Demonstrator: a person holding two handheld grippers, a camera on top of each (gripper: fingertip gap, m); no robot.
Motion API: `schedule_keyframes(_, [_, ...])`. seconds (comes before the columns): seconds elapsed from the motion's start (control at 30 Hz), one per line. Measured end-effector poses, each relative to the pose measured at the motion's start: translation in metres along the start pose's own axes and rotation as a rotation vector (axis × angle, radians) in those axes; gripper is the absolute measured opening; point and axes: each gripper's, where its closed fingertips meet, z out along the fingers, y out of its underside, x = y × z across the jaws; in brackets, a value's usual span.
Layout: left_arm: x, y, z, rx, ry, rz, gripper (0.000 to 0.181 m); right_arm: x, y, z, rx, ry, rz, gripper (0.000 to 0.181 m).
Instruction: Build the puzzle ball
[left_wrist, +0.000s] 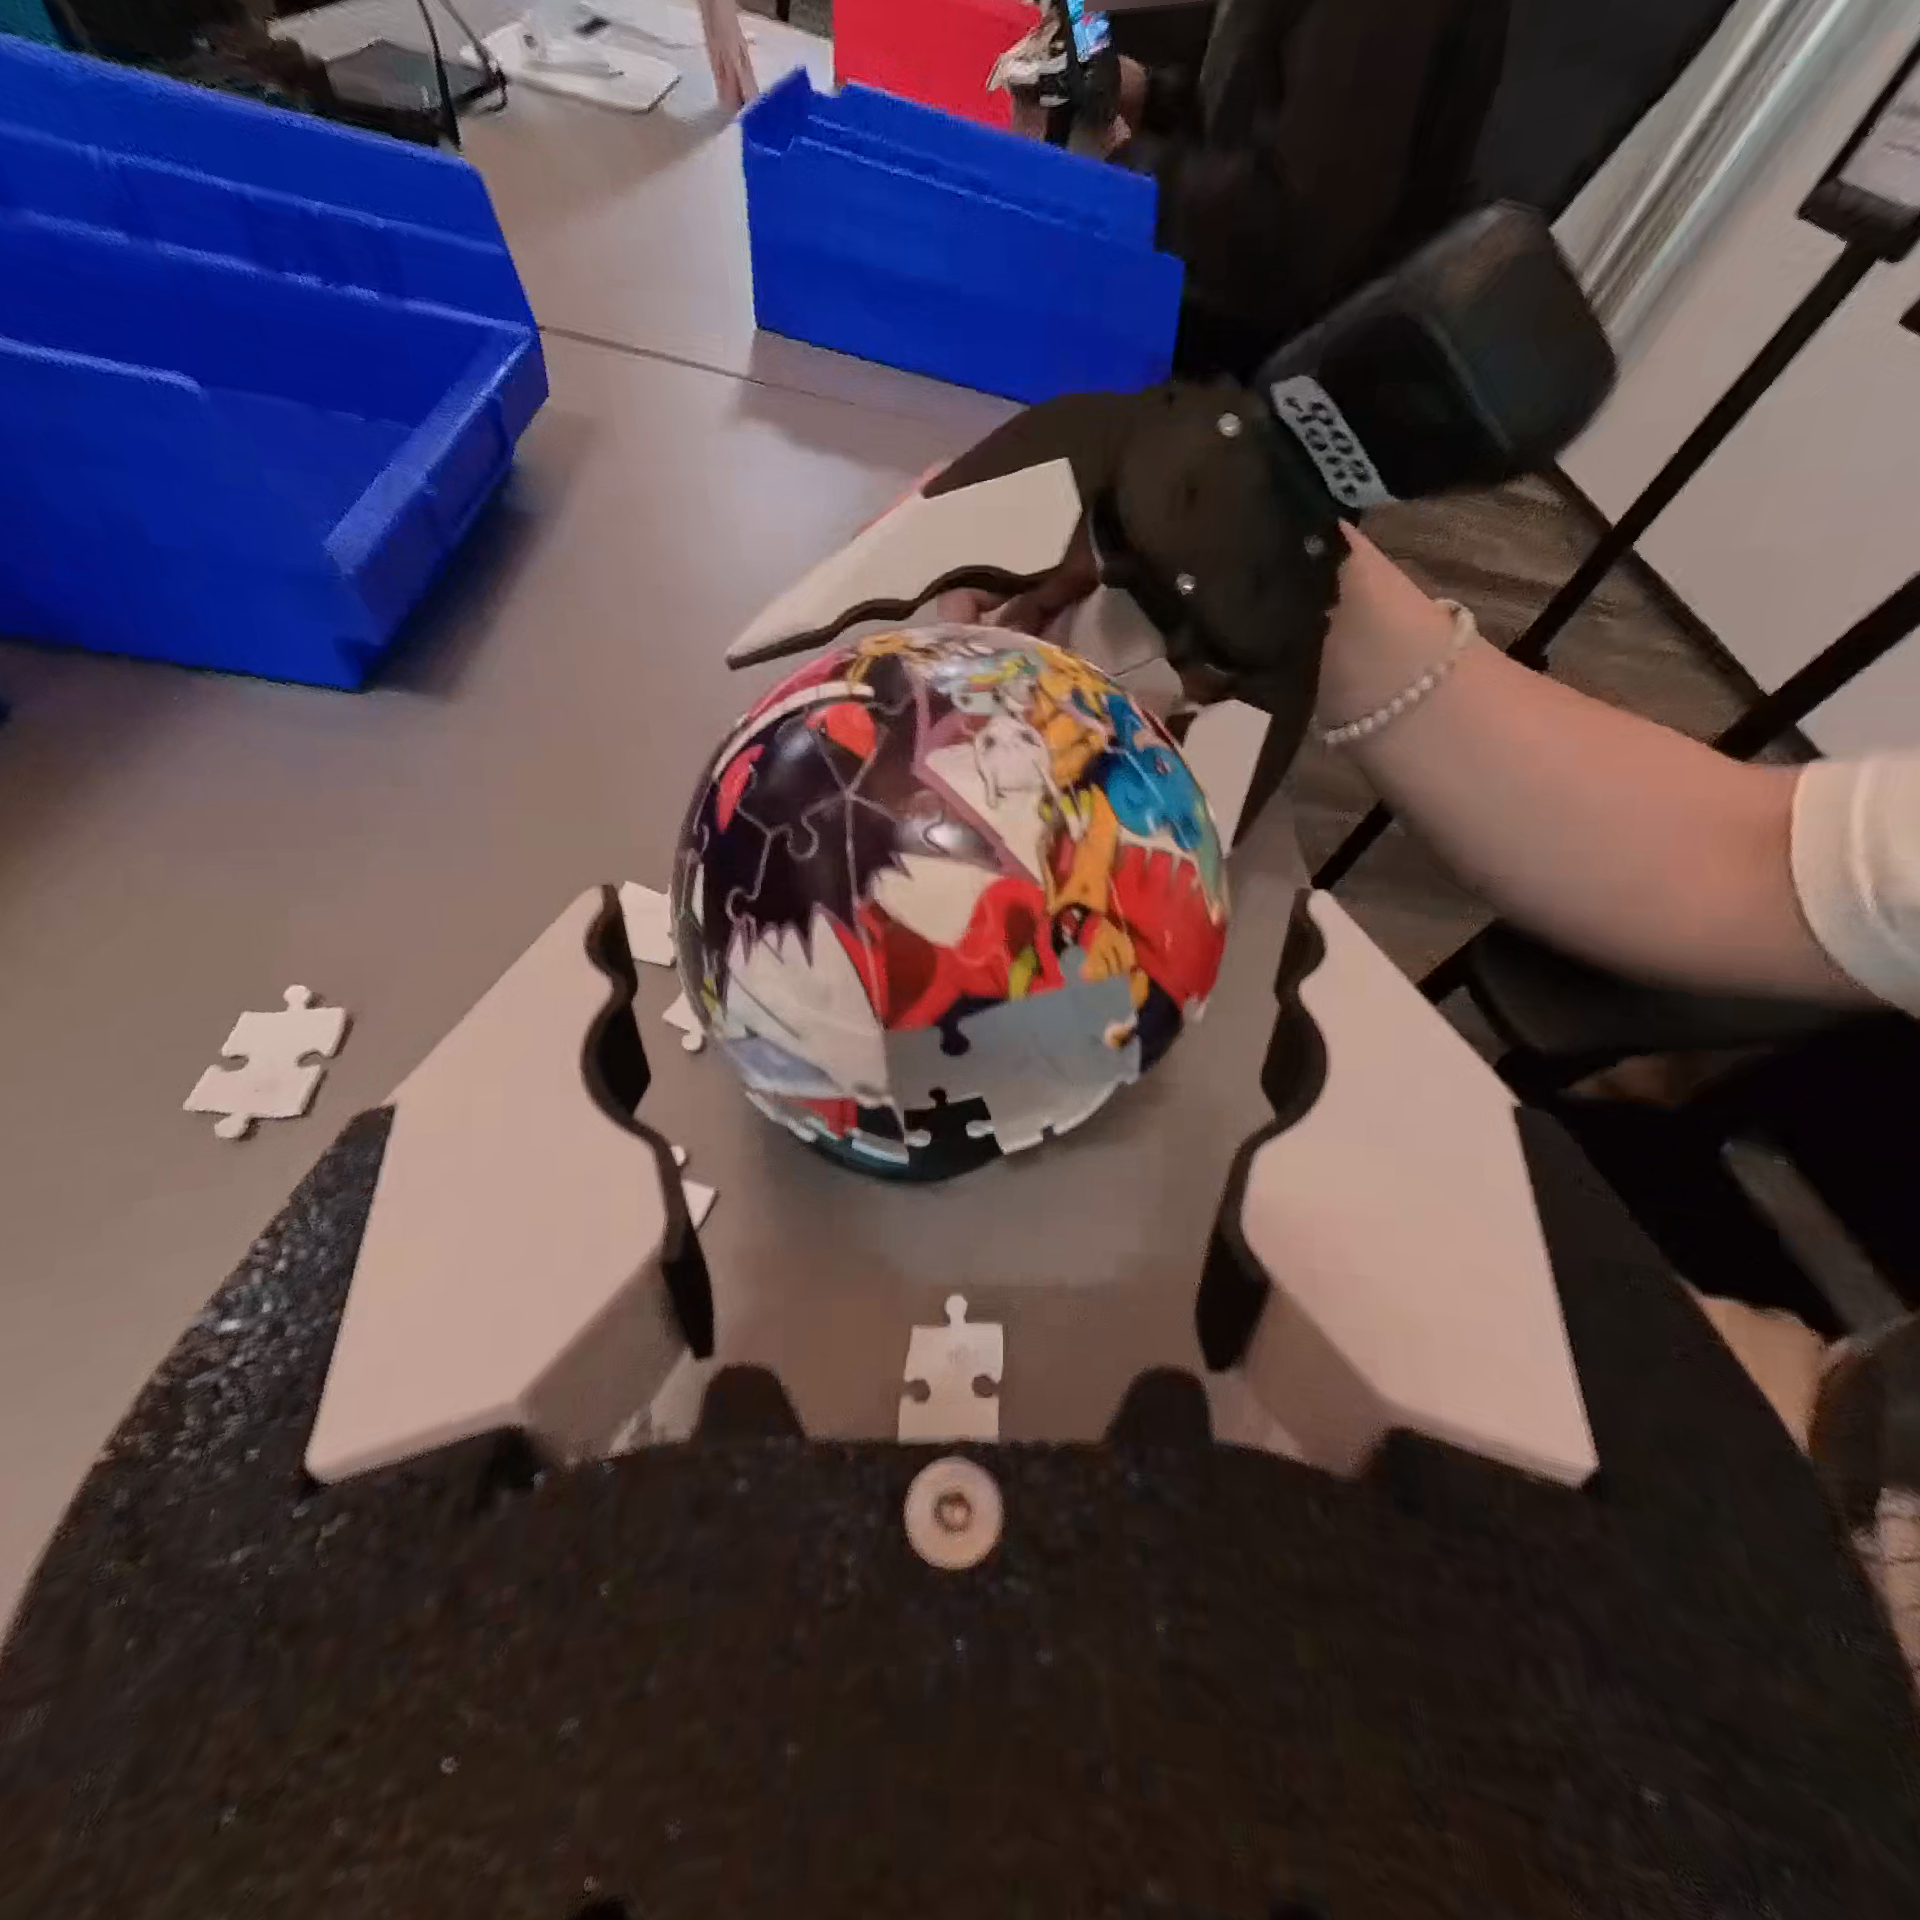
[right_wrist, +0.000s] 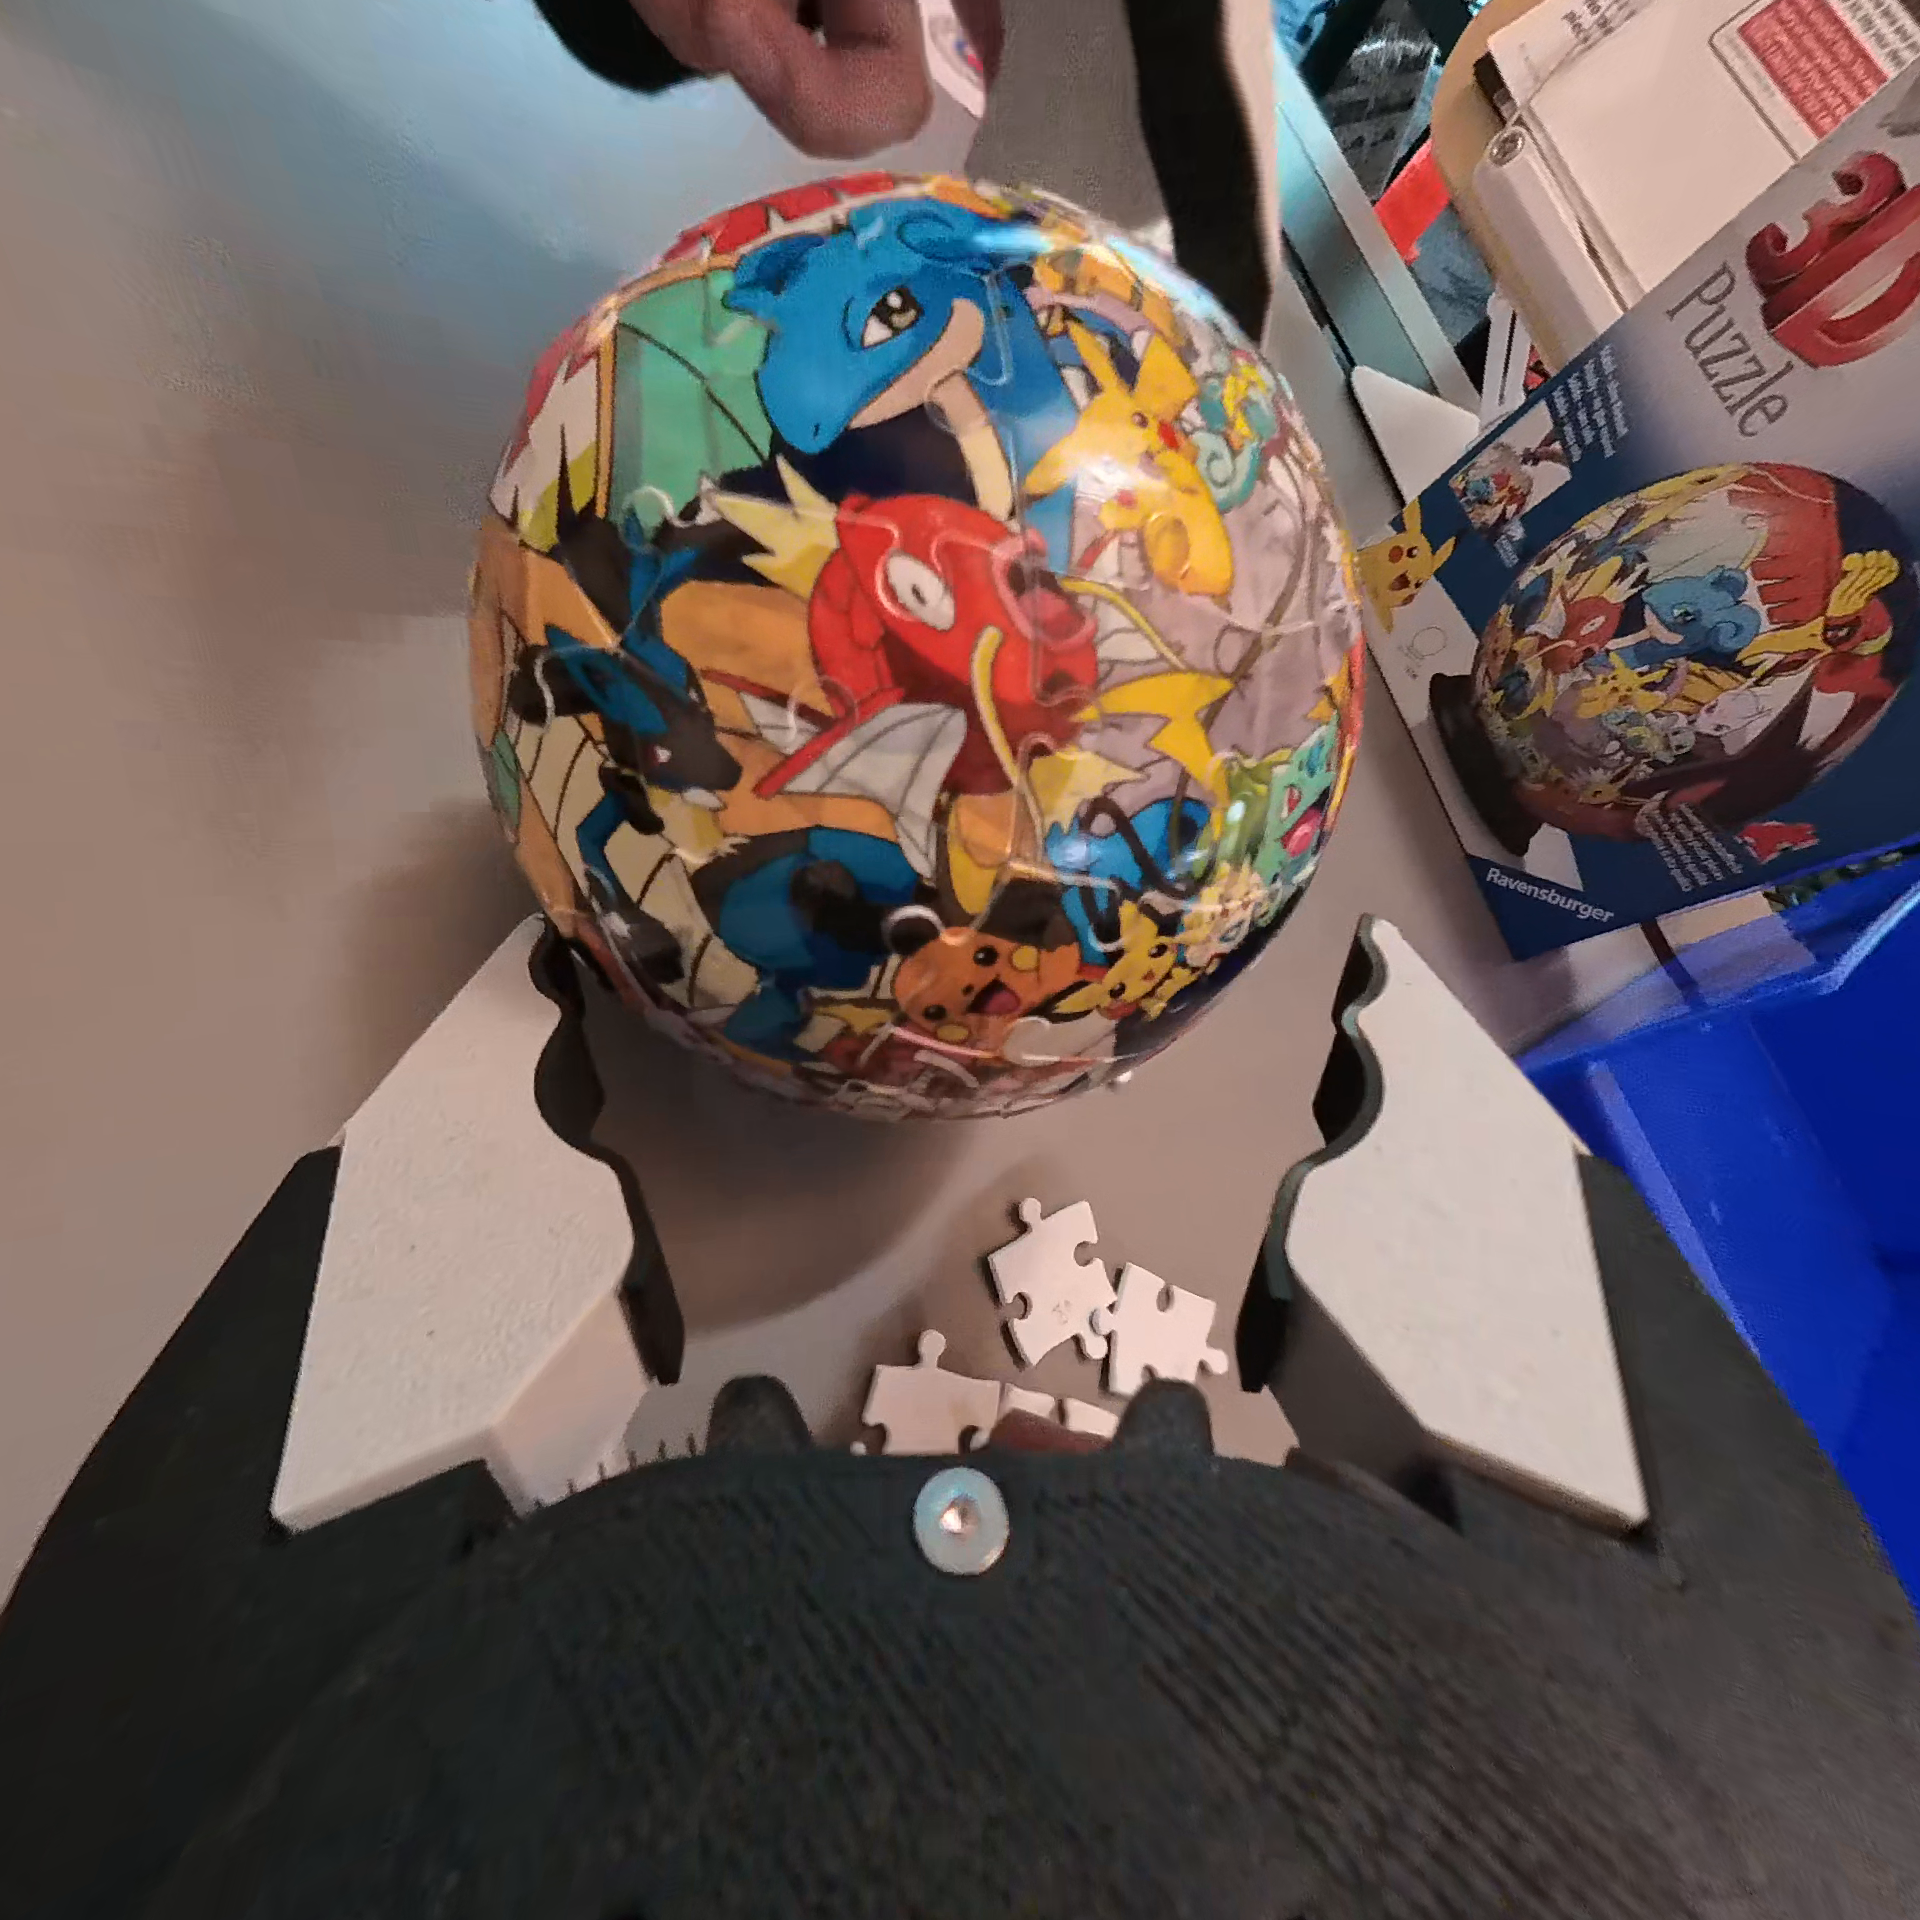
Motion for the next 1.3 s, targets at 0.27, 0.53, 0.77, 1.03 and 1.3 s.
schedule_keyframes(0.27, [-0.007, 0.011, 0.024, -0.127, -0.031, -0.098, 0.116, -0.001, -0.001, 0.001, 0.003, 0.001, -0.034, 0.133])
schedule_keyframes(0.53, [-0.009, 0.009, 0.028, -0.122, -0.033, -0.024, 0.116, 0.008, 0.001, -0.004, -0.076, 0.034, -0.175, 0.131])
schedule_keyframes(0.77, [-0.017, 0.004, 0.033, -0.043, 0.01, 0.048, 0.116, 0.023, 0.004, -0.011, -0.206, 0.073, -0.3, 0.131])
schedule_keyframes(1.03, [-0.014, 0.009, 0.031, 0.039, 0.036, 0.075, 0.115, 0.02, 0.002, -0.012, -0.301, 0.099, -0.441, 0.131])
schedule_keyframes(1.3, [-0.014, 0.009, 0.026, 0.063, 0.021, 0.094, 0.111, 0.019, -0.005, -0.02, -0.29, 0.118, -0.36, 0.136])
